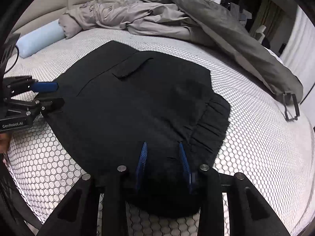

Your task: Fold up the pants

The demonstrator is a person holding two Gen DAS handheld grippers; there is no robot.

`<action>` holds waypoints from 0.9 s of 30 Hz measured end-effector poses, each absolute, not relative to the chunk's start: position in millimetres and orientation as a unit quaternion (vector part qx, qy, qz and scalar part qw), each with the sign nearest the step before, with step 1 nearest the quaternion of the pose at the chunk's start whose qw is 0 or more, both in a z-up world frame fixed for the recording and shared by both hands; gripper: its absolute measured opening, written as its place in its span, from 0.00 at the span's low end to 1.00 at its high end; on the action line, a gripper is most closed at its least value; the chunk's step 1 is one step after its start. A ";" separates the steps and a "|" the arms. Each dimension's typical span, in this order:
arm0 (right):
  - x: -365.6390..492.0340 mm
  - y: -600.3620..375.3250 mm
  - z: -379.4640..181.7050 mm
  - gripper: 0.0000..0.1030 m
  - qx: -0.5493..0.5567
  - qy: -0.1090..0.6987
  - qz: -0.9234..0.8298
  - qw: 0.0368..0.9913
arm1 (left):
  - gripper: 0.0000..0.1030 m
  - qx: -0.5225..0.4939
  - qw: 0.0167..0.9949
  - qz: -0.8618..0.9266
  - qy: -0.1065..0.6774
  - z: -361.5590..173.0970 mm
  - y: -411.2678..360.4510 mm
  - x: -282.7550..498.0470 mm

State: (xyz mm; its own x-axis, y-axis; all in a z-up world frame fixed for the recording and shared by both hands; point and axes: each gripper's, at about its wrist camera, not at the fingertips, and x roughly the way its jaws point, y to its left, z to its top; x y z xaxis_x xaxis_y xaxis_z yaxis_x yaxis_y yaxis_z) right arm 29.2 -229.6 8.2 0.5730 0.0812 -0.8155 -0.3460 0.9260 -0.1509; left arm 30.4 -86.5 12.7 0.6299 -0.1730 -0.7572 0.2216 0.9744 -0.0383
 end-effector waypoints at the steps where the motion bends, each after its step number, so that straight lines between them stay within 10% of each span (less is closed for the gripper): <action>1: 33.2 -228.8 13.2 0.35 -0.125 0.443 0.126 0.879 | 0.42 0.023 0.902 -0.108 0.418 14.3 -81.9 29.6; 13: 101.0 -198.0 -4.2 0.39 -0.092 0.488 0.107 0.861 | 0.43 -0.022 0.886 -0.108 0.450 16.3 -79.6 112.7; 27: 32.9 -200.1 4.1 0.44 -0.137 0.478 0.129 0.858 | 0.56 0.063 0.897 -0.097 0.428 12.0 -91.0 20.5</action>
State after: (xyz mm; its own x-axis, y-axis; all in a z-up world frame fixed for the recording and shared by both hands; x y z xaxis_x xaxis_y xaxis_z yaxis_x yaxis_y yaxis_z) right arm 32.9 -200.1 4.1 0.5092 0.0908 -0.8558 -0.3526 0.9291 -0.1112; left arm 20.5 -91.0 12.0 0.6155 -0.1206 -0.7789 0.2285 0.9731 0.0299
